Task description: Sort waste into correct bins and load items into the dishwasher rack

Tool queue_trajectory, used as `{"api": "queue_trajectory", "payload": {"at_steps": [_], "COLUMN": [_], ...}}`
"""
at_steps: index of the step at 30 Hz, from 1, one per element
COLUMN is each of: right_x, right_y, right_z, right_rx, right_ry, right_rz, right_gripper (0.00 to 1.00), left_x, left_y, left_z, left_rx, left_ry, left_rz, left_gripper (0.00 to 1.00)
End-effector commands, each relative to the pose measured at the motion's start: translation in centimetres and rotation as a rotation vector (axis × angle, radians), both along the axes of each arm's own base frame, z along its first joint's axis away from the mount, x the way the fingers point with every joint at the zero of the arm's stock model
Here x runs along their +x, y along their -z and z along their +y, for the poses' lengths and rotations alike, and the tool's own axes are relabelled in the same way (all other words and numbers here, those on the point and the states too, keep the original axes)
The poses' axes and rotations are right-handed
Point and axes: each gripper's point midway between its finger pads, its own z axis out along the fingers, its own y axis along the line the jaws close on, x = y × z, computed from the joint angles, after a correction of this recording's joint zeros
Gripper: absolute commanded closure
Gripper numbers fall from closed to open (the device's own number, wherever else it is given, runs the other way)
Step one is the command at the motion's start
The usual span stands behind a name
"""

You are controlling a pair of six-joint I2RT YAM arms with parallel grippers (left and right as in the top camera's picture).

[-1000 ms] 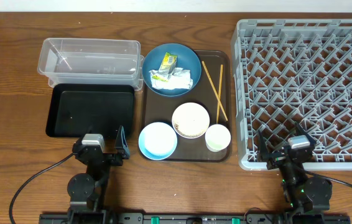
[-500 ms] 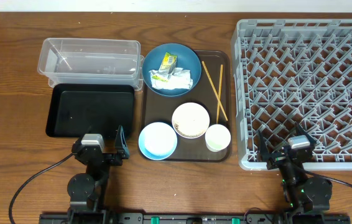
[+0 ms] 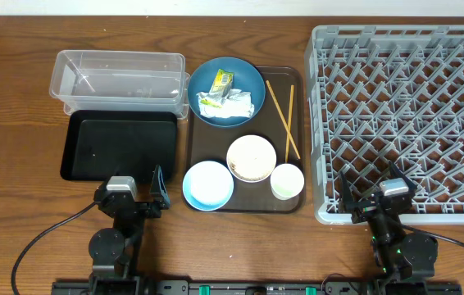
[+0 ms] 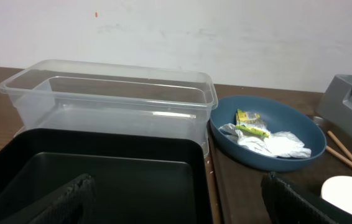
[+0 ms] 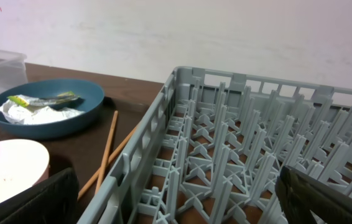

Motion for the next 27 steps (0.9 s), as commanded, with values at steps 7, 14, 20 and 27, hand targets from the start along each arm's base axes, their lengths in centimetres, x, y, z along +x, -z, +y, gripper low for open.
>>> {"api": "queue_trajectory", "payload": {"at_steps": [7,14,20,27], "right_x": [0.0,0.0,0.3,0.3], "right_y": [0.0,0.0,0.1,-1.1], "right_z": [0.1,0.0,-2.7,-2.8], "right_rx": [-0.009,-0.023,-0.171,-0.16], "right_ry": [-0.006,0.005,0.15,0.161], "right_rz": [-0.003,-0.006,-0.02,-0.067], "right_gripper": [0.01,0.01,0.01,0.01], "left_x": [-0.2,-0.1,2.0,7.3], "left_y": [1.1,-0.4,-4.0,-8.5], "left_z": [-1.9,-2.4,-3.5,-5.7], "left_rx": [-0.012,-0.095,-0.102,-0.108], "left_ry": [0.109,0.128,0.185,0.296], "left_rz": [0.033,0.095,0.192,0.28], "left_gripper": [0.12,0.12,0.12,0.12]}}
